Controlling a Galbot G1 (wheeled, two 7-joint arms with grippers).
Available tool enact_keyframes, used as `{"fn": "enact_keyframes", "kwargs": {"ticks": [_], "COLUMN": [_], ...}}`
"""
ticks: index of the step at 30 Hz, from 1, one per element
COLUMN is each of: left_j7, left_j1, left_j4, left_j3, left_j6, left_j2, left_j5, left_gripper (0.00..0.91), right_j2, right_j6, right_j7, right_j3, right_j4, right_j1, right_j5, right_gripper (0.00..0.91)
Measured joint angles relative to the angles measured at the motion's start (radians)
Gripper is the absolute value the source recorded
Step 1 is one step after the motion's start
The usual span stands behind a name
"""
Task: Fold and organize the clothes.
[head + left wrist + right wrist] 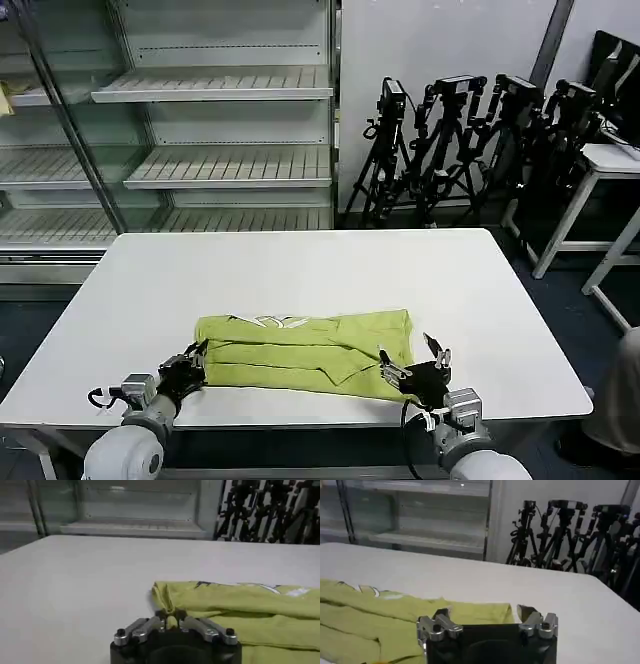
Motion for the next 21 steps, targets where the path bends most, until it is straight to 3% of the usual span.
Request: {"fn": "enact_keyframes", "kwargs": {"ticks": [9,21], "left_j7": [0.058,0.122], "left_j1": [-0.009,0.001], "left_j4": [-0.002,0.015], "left_j3": [-0.02,-0.133], "left_j6": [-0.024,-0.024], "left_j2": [0.024,0.152], "left_j5": [0.014,0.055], "left_gripper": [0.01,0.01], "right_j2": [0.0,0.017], "right_j6": [0.006,0.032], "right_j7": [-0.01,-0.016], "right_j3": [-0.009,-0.004], "right_j4": [0.008,0.01], "right_j1": [0.0,-0.004], "right_j5": [-0.019,-0.049], "right_gripper": [0.907,0.907]}}
